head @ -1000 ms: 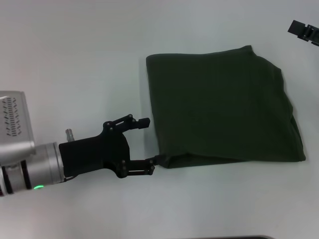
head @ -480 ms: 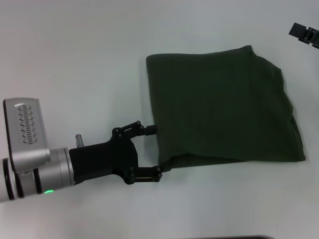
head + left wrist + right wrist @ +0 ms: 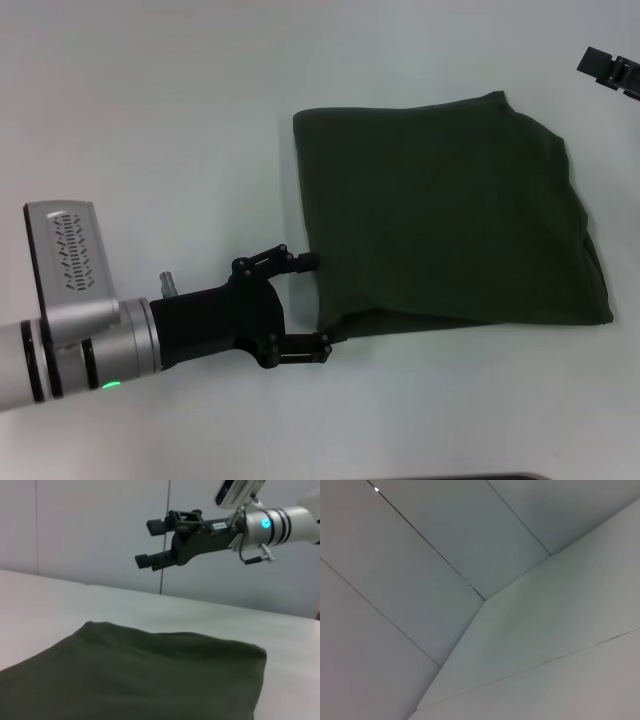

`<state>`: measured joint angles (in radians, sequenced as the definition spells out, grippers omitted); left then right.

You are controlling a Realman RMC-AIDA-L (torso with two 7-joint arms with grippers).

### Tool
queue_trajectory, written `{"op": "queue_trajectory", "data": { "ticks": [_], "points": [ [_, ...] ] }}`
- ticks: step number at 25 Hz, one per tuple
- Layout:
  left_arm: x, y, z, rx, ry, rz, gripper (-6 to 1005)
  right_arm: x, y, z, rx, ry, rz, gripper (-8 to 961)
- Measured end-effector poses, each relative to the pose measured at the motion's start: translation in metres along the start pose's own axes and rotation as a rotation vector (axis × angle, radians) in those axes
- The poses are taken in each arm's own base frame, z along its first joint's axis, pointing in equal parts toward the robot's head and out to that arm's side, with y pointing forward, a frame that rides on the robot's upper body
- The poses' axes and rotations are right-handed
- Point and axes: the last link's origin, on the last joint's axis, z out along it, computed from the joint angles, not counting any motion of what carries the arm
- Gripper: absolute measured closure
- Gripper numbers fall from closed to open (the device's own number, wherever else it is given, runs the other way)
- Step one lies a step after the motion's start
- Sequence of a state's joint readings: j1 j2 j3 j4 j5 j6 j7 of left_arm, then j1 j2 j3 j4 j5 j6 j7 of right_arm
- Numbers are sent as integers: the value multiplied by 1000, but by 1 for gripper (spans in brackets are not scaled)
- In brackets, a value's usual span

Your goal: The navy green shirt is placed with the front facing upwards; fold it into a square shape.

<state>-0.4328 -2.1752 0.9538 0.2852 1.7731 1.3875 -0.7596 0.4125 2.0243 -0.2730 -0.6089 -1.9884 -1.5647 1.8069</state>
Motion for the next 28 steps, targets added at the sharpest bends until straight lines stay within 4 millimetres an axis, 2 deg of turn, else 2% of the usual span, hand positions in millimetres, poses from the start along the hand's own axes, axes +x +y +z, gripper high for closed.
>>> {"op": "queue_trajectory", "data": {
  "ticks": [21, 26, 28],
  "points": [
    [-4, -2, 6, 25, -17, -7, 108, -1, 2, 1, -14, -8, 1, 45],
    [-4, -1, 6, 23, -19, -6, 249, -1, 2, 1, -14, -8, -1, 44],
    [-4, -1, 6, 21, -19, -6, 262, -1, 2, 1, -15, -9, -1, 44]
  ]
}}
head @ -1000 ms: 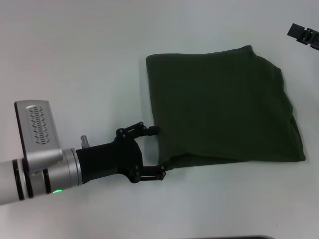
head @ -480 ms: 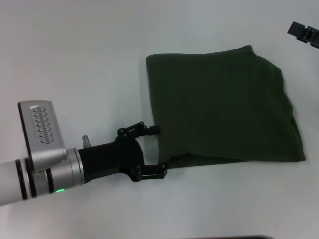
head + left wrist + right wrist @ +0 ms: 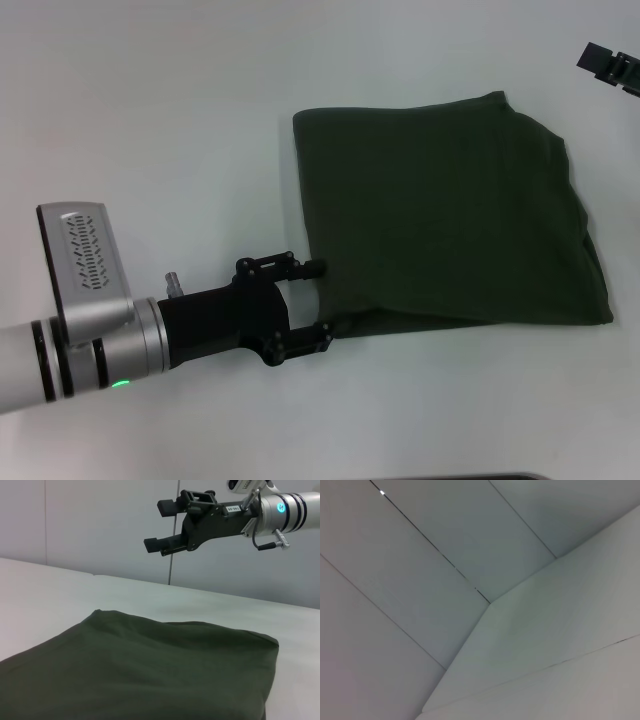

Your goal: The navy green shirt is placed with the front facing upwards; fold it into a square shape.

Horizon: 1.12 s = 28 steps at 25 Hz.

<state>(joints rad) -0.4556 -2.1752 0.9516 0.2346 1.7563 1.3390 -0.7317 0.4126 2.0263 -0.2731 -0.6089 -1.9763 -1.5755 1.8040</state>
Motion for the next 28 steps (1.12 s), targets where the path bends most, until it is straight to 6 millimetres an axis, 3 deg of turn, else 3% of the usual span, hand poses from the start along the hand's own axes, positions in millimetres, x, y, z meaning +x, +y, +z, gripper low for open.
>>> {"op": "queue_trajectory", "data": {
  "ticks": [14, 17, 22, 28],
  "points": [
    [-1, 2, 0, -21, -8, 29, 325, 0, 0, 0, -1, -3, -3, 44],
    [0, 3, 0, -26, -5, 45, 410, -1, 0, 0, -2, -8, -3, 44],
    [1, 2, 0, -22, -1, 42, 662, -1, 0, 0, -2, -13, -3, 45],
    [-1, 1, 0, -21, -14, 42, 783, -1, 0, -1, -2, -13, -3, 45]
  ]
}}
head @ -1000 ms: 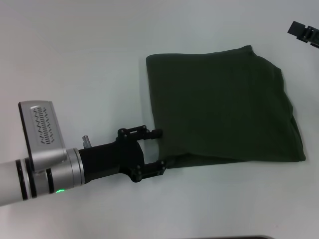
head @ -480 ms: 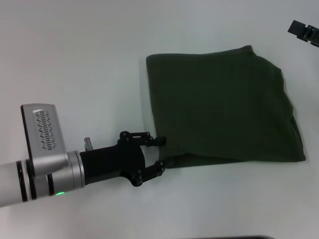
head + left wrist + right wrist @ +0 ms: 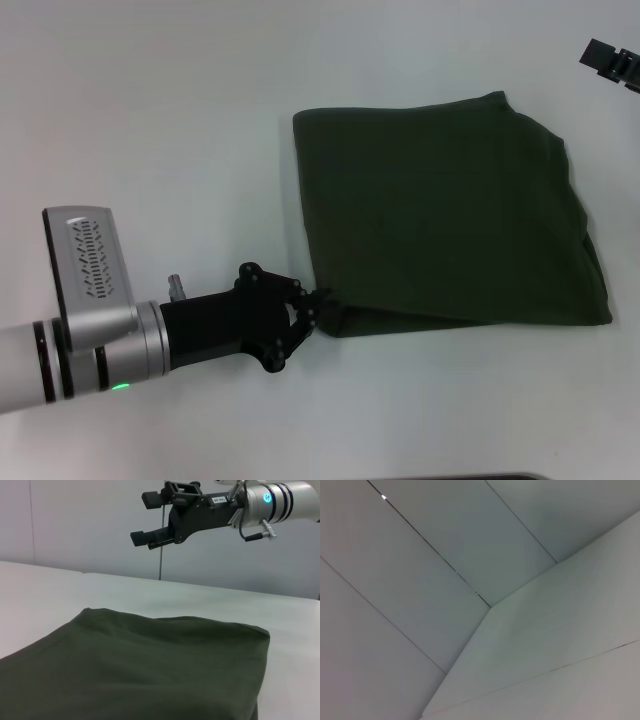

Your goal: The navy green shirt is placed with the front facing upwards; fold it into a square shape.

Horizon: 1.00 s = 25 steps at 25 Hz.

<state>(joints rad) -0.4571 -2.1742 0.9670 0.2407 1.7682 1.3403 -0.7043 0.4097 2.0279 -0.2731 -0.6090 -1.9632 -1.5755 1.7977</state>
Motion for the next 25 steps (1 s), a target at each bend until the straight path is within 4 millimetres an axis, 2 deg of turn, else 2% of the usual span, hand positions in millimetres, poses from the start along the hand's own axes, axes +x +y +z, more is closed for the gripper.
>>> {"op": "queue_trajectory", "data": {
  "ticks": [5, 11, 25],
  "points": [
    [0, 0, 0, -4, 2, 2, 884, 0, 0, 0, 0, 0, 0, 45],
    [0, -2, -3, 13, 4, 1, 960, 0, 0, 0, 0, 0, -2, 45],
    [-1, -11, -17, 89, 21, -13, 960, -3, 2, 5, -9, 1, -9, 44]
  ]
}}
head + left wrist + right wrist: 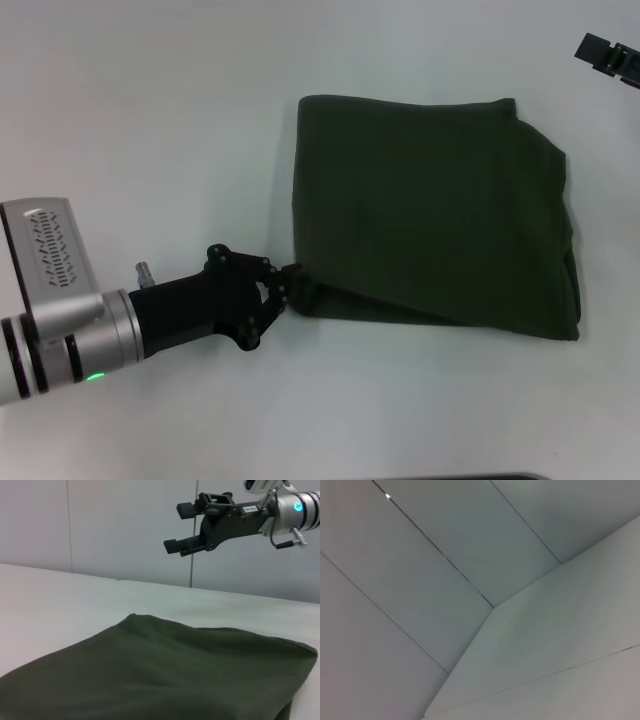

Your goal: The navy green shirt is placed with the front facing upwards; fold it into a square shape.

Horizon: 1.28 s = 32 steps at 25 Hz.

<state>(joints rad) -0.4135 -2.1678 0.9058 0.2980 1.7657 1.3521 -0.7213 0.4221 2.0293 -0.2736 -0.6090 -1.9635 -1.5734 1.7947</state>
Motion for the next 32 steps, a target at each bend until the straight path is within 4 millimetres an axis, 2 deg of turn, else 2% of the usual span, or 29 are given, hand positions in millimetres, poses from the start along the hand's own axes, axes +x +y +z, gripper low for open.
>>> {"op": "queue_trajectory", "data": {
  "ticks": [16, 32],
  "points": [
    [-1, -15, -24, 99, 5, -1, 960, -3, 0, 2, -3, 0, -7, 44],
    [-3, -28, -38, 184, -7, -6, 960, -4, 1, 4, -2, 1, -7, 44]
  ]
}}
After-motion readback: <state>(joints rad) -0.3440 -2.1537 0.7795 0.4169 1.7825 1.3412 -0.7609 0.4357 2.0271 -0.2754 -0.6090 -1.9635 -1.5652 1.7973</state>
